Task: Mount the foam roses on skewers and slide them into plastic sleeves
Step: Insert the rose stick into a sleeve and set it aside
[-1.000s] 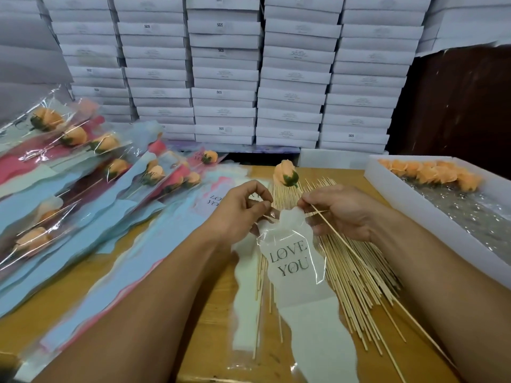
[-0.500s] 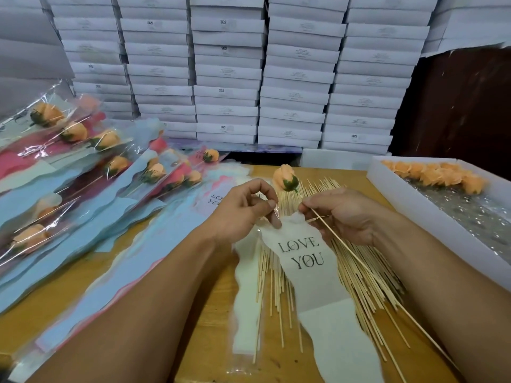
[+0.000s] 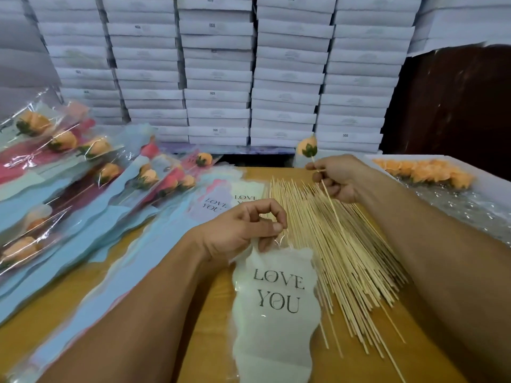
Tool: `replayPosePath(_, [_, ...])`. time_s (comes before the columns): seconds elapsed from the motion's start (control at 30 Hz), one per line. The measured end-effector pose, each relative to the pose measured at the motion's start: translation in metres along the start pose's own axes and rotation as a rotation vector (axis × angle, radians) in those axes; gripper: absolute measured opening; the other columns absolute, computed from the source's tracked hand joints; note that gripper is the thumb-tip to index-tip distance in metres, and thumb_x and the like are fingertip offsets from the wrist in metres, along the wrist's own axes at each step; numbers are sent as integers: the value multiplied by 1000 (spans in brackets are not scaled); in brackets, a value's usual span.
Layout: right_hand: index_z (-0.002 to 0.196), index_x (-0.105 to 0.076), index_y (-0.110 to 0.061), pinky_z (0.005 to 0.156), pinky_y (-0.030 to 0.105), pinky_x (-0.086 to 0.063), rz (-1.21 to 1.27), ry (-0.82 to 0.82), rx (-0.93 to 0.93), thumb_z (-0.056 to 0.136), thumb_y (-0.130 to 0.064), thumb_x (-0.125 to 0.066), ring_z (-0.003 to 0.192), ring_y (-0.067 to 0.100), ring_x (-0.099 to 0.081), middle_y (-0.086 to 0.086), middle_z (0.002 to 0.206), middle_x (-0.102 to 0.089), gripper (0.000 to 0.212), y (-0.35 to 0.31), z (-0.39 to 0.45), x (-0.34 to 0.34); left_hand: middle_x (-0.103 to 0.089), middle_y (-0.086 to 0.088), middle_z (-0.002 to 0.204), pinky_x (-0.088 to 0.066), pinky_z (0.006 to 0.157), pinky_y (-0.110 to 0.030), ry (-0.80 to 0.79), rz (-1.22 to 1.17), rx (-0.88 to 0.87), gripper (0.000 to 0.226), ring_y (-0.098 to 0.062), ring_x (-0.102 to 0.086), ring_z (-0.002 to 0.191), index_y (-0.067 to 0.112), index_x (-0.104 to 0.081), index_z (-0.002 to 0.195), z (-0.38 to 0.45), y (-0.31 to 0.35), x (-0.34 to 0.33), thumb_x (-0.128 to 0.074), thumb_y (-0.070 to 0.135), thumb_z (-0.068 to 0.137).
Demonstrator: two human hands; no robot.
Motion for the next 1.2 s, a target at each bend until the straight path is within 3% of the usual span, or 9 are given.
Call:
replayPosePath(0.17, [98,-56,-15,34,16,-23,40,39,3,105,-10,-40,37,4,-33,4,70,-55,18,-23,21,-11,-62,-1,69,-49,56,-17,-140,-69,70,21,-8,-55,55,15,-65,86,-4,-3,-13,-55,-2,90])
replayPosePath(0.43, [118,-50,-19,38,16,-23,94,184,46,105,-10,-35,52,9,-28,7,78,-60,22,-43,36,-1,-62,-3,69,-49,54,-18,-182,-110,110,23,-8,-57,54,19,-69,87,-3,-10,-16,-57,-1,90])
replayPosePath(0.57, [129,-54,-10,41,19,-26,97,200,65,105,-7,-37,52,9,-32,9,80,-62,29,-42,34,-4,-62,-5,71,-49,55,-18,-170,-98,95,22,-8,-57,54,19,-69,88,-2,-9,-14,-58,0,90])
replayPosePath(0.67, [128,-53,-8,39,18,-29,121,157,64,104,-6,-40,50,8,-35,9,80,-63,27,-33,30,-13,-61,-7,74,-49,57,-18,-152,-76,76,21,-8,-56,55,18,-69,88,0,-7,-11,-59,0,91])
replayPosePath(0.83, [100,-52,-9,35,18,-31,160,62,28,104,-4,-39,39,6,-39,11,81,-64,15,-16,16,-24,-61,-3,68,-50,61,-20,-124,-50,51,16,-9,-56,57,17,-67,90,2,-8,-7,-60,2,90])
replayPosePath(0.97, [105,-52,-8,33,18,-29,107,-40,18,103,-8,-46,38,6,-42,8,68,-74,7,-1,-4,-33,-64,-7,75,-52,66,-22,-122,-114,42,13,-12,-61,66,12,-65,93,3,-9,-6,-61,0,90])
replayPosePath(1.1, [105,-57,-11,35,18,-23,17,-86,29,101,-13,-53,44,7,-46,7,81,-78,6,12,-28,-38,-66,-6,82,-52,72,-23,-46,-81,-22,11,-15,-62,74,12,-67,91,7,-6,0,-65,2,87])
replayPosePath(1.2, [100,-62,-14,37,18,-24,-27,-152,27,99,-18,-59,51,8,-48,2,76,-77,5,22,-47,-45,-67,-4,82,-51,74,-22,47,-66,-73,8,-14,-64,76,16,-69,88,9,-3,8,-72,13,82])
Point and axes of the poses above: each hand's wrist, its own z-axis towards the middle knuckle, its own x-axis out of the back of the hand, y = z × x, the point moved 8 cm from there along z, towards the middle knuckle
